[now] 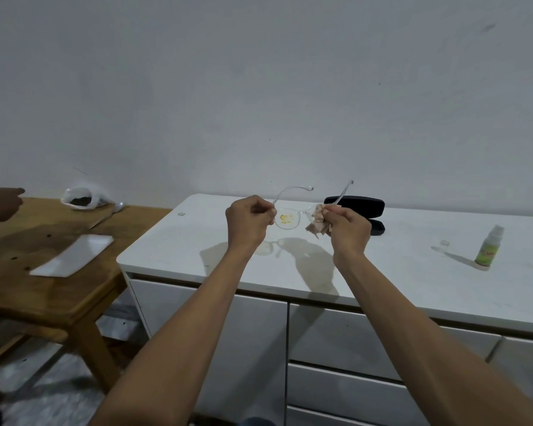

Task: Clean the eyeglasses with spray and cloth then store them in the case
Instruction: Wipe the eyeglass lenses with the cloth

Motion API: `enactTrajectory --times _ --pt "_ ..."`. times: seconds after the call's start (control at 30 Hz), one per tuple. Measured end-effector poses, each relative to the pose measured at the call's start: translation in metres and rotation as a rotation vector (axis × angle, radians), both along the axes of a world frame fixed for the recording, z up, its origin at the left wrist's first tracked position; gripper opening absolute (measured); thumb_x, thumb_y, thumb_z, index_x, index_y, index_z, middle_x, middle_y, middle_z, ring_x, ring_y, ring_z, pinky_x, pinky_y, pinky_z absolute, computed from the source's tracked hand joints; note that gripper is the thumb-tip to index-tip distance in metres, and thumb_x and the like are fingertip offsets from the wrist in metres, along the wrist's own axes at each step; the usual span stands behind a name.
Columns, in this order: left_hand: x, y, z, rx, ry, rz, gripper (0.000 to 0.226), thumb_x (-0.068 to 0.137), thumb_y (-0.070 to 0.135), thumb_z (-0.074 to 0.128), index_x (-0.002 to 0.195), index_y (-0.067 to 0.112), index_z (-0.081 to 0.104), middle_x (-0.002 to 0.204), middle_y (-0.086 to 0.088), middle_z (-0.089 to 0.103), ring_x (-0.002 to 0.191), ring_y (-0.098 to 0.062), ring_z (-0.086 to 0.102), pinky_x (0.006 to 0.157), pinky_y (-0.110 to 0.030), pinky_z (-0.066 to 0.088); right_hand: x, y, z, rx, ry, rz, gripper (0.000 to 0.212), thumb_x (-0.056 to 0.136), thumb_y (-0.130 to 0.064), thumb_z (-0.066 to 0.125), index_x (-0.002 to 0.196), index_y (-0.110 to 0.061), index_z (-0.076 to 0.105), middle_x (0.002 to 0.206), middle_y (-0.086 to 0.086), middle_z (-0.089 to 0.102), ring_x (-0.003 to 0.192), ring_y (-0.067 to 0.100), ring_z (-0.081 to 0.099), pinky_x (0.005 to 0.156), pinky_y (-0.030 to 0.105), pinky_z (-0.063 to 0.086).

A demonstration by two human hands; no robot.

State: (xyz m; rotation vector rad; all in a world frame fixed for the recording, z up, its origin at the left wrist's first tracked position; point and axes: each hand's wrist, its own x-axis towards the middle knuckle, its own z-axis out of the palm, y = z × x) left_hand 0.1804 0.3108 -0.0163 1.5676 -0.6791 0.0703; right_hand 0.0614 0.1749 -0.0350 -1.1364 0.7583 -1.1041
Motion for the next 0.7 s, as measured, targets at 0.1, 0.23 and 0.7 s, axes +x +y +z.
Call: enactTrajectory --times 0.1,0.23,0.7 --pt "-0.005 -0.004 0.007 -0.041 -0.034 -0.009 0.013 0.077 -0.006 0.076 0.072 0.005 0.072 0.068 -0.014 0.071 0.057 -0.019 0.065 0.071 -0.044 0.063 0.010 0.001 0.011 0.065 -0.122 -0.088 0.013 0.087 -0.001 0.073 0.084 -0.013 0.075 0.091 0.004 0.076 0.074 0.016 0.070 0.074 0.032 0.060" --pt "-0.011 -0.013 0.012 -0.086 -0.046 -0.004 0.023 0.078 -0.005 0.077 0.069 0.016 0.071 0.065 -0.007 0.070 0.057 -0.017 0.066 0.070 -0.042 0.063 0.020 0.003 0.024 0.162 -0.251 -0.073 0.017 0.087 0.001 0.075 0.080 -0.015 0.074 0.084 0.001 0.076 0.069 0.015 0.068 0.060 0.026 0.054" --pt "0.004 -0.014 -0.005 0.010 0.055 -0.037 0.013 0.078 -0.008 0.077 0.073 0.003 0.071 0.072 -0.019 0.072 0.053 -0.023 0.063 0.070 -0.047 0.061 -0.018 -0.019 0.000 -0.082 0.101 0.327 0.014 0.086 0.006 0.073 0.091 -0.005 0.080 0.087 0.008 0.078 0.072 0.016 0.071 0.077 0.031 0.063"
